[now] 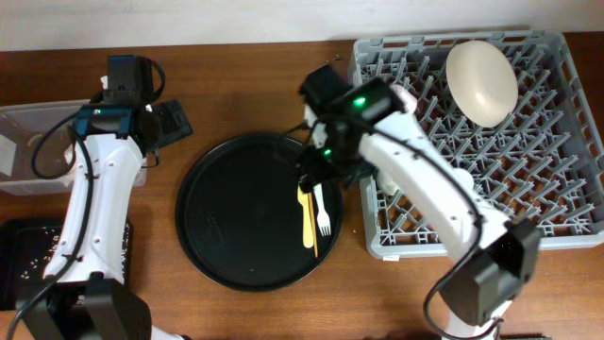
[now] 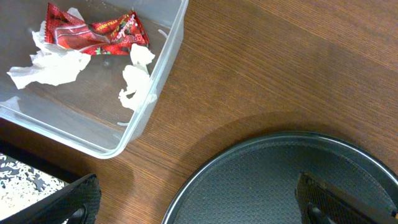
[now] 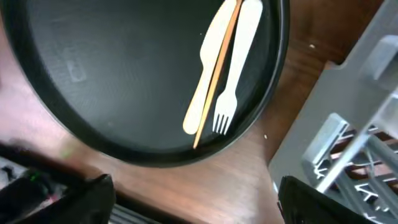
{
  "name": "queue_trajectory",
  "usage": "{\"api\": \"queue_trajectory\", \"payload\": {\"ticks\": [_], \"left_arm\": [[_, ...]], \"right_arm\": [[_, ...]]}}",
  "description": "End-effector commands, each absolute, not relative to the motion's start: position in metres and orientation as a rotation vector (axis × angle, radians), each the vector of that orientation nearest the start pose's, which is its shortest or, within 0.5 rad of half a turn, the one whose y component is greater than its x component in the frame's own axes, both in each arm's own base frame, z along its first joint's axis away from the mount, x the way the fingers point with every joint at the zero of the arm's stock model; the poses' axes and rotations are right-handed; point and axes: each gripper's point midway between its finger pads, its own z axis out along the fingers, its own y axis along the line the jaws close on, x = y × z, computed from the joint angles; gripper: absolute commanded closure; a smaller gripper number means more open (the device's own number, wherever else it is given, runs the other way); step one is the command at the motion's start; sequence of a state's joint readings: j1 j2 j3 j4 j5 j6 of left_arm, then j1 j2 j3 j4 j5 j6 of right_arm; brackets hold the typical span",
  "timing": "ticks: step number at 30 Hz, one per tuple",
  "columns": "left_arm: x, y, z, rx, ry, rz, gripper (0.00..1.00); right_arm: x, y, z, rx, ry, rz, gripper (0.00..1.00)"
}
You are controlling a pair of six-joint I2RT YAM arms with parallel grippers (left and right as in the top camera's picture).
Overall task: Sort waste into correct bins and load items into the dishwasher rack
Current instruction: 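Move the right gripper to the tray and grasp the white fork, then carry the white fork to the rack and insert it upright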
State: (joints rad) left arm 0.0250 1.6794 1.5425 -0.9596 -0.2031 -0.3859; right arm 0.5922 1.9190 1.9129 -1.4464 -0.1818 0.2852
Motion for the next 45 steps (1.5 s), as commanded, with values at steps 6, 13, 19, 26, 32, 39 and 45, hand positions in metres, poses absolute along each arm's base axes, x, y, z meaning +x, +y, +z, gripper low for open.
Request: {"api": "queue_trajectory", "payload": {"ticks": [6,13,19,26,32,39,45], "left_arm": [[0.409,0.048,0.186,-0.62,2.562,0.162,0.01],[0.409,0.048,0.186,-0.62,2.562,0.162,0.01],[0.409,0.048,0.186,-0.62,2.562,0.162,0.01],[0.409,0.047,0.186,-0.618,2.563,0.162,0.01],[0.409,0.047,0.186,-0.619,2.563,0.162,0.01],[0.409,0.048,0.186,-0.62,2.562,0.162,0.01],[0.409,0.048,0.186,-0.62,2.562,0.162,0.01]], "right_arm": [[0.294,0.262,0.09,-0.337,3.098,0.115,0.35],[0.308,0.25,0.025,-0.316,2.981,0.047,0.74],[0.323,0.237,0.027,-0.293,2.906,-0.082,0.74],[0.324,0.231,0.014,-0.251,2.881,-0.104,0.68],[0.323,0.228,-0.005,-0.238,2.866,-0.072,0.77],[0.327,0.231,0.003,-0.237,2.855,-0.059,0.91],[0.361,0.232,0.103,-0.168,2.755,0.175,0.92]]}}
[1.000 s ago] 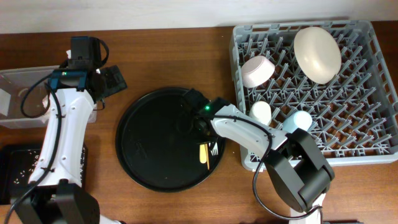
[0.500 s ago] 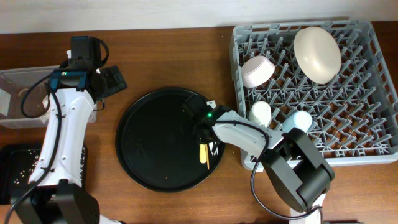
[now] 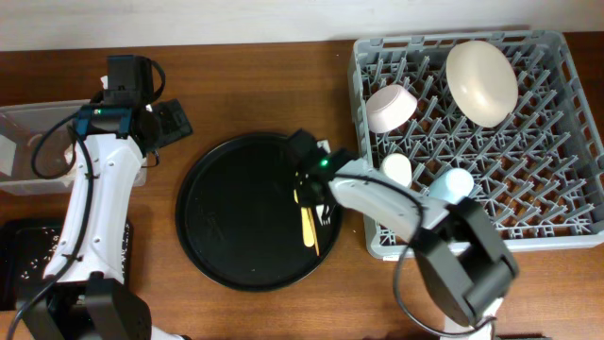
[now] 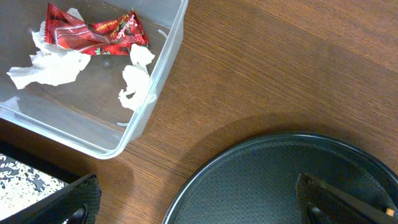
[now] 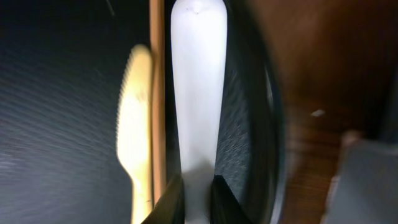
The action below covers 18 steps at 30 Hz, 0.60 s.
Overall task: Sort waste into correct bins and load items into the dishwasher rack
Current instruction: 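Carry the white fork to the rack and insert it upright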
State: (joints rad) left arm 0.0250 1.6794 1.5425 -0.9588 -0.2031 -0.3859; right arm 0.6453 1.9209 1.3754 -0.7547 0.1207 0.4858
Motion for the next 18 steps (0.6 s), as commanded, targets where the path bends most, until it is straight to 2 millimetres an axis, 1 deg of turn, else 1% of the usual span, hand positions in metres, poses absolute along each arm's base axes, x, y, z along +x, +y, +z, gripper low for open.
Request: {"api": "queue_trajectory", "payload": {"ticks": [1,2,3,4,5,6,7,8,9,10,11,12,15,16,17,18], "left_arm": [[0.409,0.048,0.186,-0.619,2.562,0.162,0.01],[0.409,0.048,0.186,-0.619,2.562,0.162,0.01],[0.409,0.048,0.186,-0.62,2.562,0.162,0.01],[0.409,0.048,0.186,-0.62,2.562,0.162,0.01],[0.409,0.048,0.186,-0.62,2.562,0.162,0.01],[0.409,0.048,0.186,-0.62,2.562,0.162,0.01],[0.409,0.048,0.186,-0.62,2.562,0.162,0.0],[0.409,0.048,0.186,-0.619,2.562,0.163,0.01],[0.409,0.048,0.186,-0.62,2.562,0.162,0.01],[0.409,0.048,0.186,-0.62,2.562,0.162,0.01],[0.409,0.048,0.186,-0.619,2.562,0.163,0.01],[0.409,0.048,0.186,-0.619,2.562,0.162,0.01],[0.409,0.048,0.186,-0.62,2.562,0.162,0.01],[0.409,0.047,0.186,-0.619,2.562,0.162,0.01],[0.409,0.047,0.186,-0.618,2.563,0.162,0.01],[0.409,0.047,0.186,-0.619,2.563,0.162,0.01]], "right_arm": [[0.367,0.206,0.134,-0.097,2.731,0.175,0.92],[0.371,0.182,0.164,-0.089,2.694,0.19,0.92],[0.37,0.154,0.195,-0.08,2.655,0.195,0.92],[0.367,0.124,0.218,-0.056,2.621,0.172,0.92],[0.36,0.079,0.238,-0.033,2.594,0.11,0.92],[0.357,0.061,0.24,-0.026,2.596,0.077,0.92],[0.354,0.033,0.239,-0.009,2.617,0.028,0.92],[0.352,0.016,0.233,-0.031,2.647,0.057,0.92],[0.356,0.011,0.227,-0.038,2.659,0.133,0.92],[0.366,0.004,0.214,-0.069,2.679,0.166,0.92],[0.373,0.002,0.198,-0.129,2.708,0.153,0.92],[0.383,0.001,0.176,-0.182,2.75,0.151,0.92],[0.406,-0.001,0.125,-0.177,2.823,0.168,0.92],[0.414,-0.001,0.115,-0.177,2.822,0.166,0.92],[0.421,-0.001,0.113,-0.175,2.803,0.164,0.92],[0.426,-0.002,0.115,-0.172,2.782,0.159,0.89]]}}
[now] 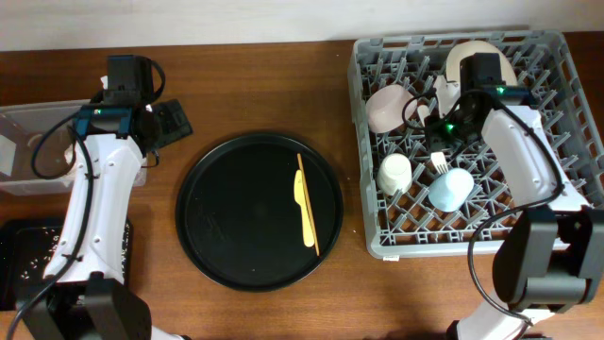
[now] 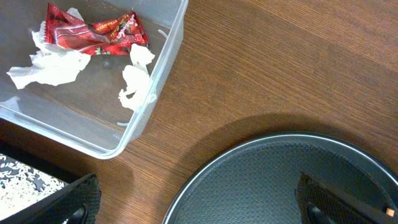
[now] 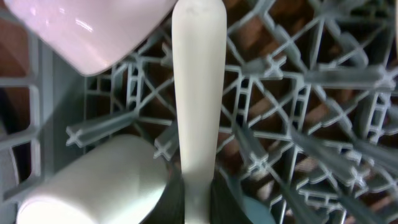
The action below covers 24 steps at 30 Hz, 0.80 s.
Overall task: Sort waste into correct bins and load items into the dishwasher rack
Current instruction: 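Carry the white fork to the rack and insert it upright, then return the right gripper to the tray and grasp the wooden chopstick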
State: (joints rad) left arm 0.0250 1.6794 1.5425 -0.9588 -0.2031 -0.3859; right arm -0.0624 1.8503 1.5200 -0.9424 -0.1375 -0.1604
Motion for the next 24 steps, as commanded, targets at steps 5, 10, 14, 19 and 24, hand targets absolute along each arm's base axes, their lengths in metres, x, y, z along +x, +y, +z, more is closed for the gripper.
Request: {"api": "queue_trajectory", "payload": {"ticks": [5,10,14,19,24], "left_arm": [[0.409,0.048,0.186,-0.62,2.562,0.162,0.01],[0.409,0.048,0.186,-0.62,2.562,0.162,0.01],[0.409,0.048,0.186,-0.62,2.562,0.162,0.01],[0.409,0.048,0.186,-0.619,2.562,0.162,0.01],[0.409,0.048,0.186,-0.62,2.562,0.162,0.01]], "right_arm": [[0.438,-0.004,0.124,-0.172,2.73,0.138,0.32],[0.419,0.034,0.238,-0.242,2.704,0.248,0.32],[0.366,0.157,0.235,-0.459,2.805,0.538,0.39],[0.332,0.231,0.156,-0.485,2.908,0.381,0.5],[0.32,0.251,0.063,-0.417,2.88,0.378,0.63]]}}
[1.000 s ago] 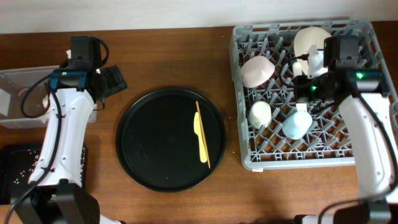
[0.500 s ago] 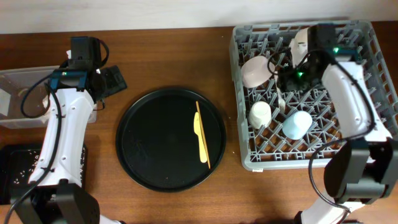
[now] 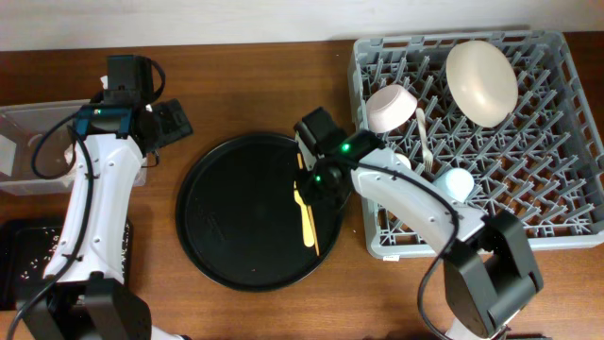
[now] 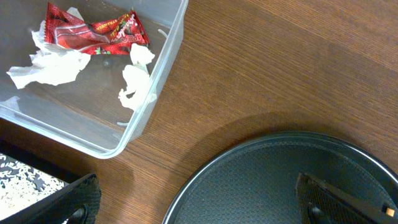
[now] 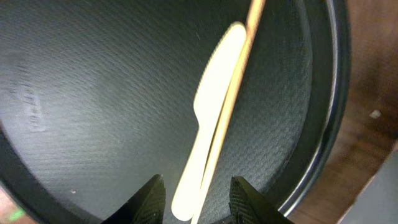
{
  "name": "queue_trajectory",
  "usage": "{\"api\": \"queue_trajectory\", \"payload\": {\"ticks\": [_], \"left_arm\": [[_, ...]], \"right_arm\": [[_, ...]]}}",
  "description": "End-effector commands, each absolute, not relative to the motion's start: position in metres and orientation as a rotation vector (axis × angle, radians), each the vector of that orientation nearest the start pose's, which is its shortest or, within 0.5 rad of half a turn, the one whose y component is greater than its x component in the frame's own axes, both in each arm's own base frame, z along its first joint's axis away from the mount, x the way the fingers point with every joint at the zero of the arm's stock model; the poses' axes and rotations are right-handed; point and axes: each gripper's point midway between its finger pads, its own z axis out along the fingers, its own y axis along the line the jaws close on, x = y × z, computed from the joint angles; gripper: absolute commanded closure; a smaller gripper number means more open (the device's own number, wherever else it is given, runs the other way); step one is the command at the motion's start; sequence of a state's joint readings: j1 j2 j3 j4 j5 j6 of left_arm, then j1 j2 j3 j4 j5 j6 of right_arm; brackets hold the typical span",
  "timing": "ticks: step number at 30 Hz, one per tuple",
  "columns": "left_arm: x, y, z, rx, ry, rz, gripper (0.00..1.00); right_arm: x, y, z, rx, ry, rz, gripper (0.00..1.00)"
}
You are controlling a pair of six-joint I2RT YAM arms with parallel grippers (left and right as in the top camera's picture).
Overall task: Sort waste into correct bins and load items into the dishwasher rack
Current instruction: 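Return the right gripper to the tray and grasp the wooden chopstick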
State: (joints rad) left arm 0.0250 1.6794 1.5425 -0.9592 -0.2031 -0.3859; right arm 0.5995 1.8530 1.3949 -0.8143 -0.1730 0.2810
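On the right half of the black tray (image 3: pixel 236 217) lie a cream knife (image 5: pixel 211 124) and a thin wooden chopstick (image 5: pixel 235 93), side by side. My right gripper (image 5: pixel 199 202) hangs open just over them, its fingers either side of the knife's near end. A white fork (image 3: pixel 422 132) lies in the grey dishwasher rack (image 3: pixel 377 247) beside a pinkish bowl (image 3: pixel 390 107). My left gripper (image 4: pixel 202 205) stands open and empty above the tray's upper left rim, next to the clear bin (image 4: pixel 163 74).
The clear bin holds a red wrapper (image 4: pixel 93 31) and crumpled tissue (image 4: pixel 53 68). A black bin (image 3: pixel 19 250) sits at the front left. The rack also carries a large cream bowl (image 3: pixel 481 80), a white cup (image 3: pixel 396 162) and a pale blue cup (image 3: pixel 456 181).
My right gripper was shut on the white fork over the rack. Now the fork rests in the rack and the gripper is open over the knife and chopstick on the tray.
My right gripper first hung open above the tray, where knife, chopstick and fork lay together. Then it was shut on the fork on the tray, then held it over the rack. The fork now lies in the rack. The left arm has stayed put.
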Motion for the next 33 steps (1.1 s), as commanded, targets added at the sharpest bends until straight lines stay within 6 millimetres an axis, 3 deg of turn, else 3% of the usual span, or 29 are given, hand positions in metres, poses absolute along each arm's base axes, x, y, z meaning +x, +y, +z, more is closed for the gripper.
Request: {"api": "queue_trajectory", "payload": {"ticks": [1,11,24,27,33], "left_arm": [[0.409,0.048,0.186,-0.62,2.562,0.162,0.01],[0.409,0.048,0.186,-0.62,2.562,0.162,0.01],[0.409,0.048,0.186,-0.62,2.562,0.162,0.01],[0.409,0.048,0.186,-0.62,2.562,0.162,0.01],[0.409,0.048,0.186,-0.62,2.562,0.162,0.01]], "right_arm": [[0.325,0.249,0.052,-0.392,2.849,0.369,0.63],[0.324,0.257,0.023,-0.389,2.856,0.328,0.67],[0.326,0.247,-0.007,-0.378,2.895,0.207,0.67],[0.326,0.247,-0.007,-0.378,2.895,0.206,0.82],[0.33,0.252,-0.002,-0.379,2.881,0.229,0.96]]}}
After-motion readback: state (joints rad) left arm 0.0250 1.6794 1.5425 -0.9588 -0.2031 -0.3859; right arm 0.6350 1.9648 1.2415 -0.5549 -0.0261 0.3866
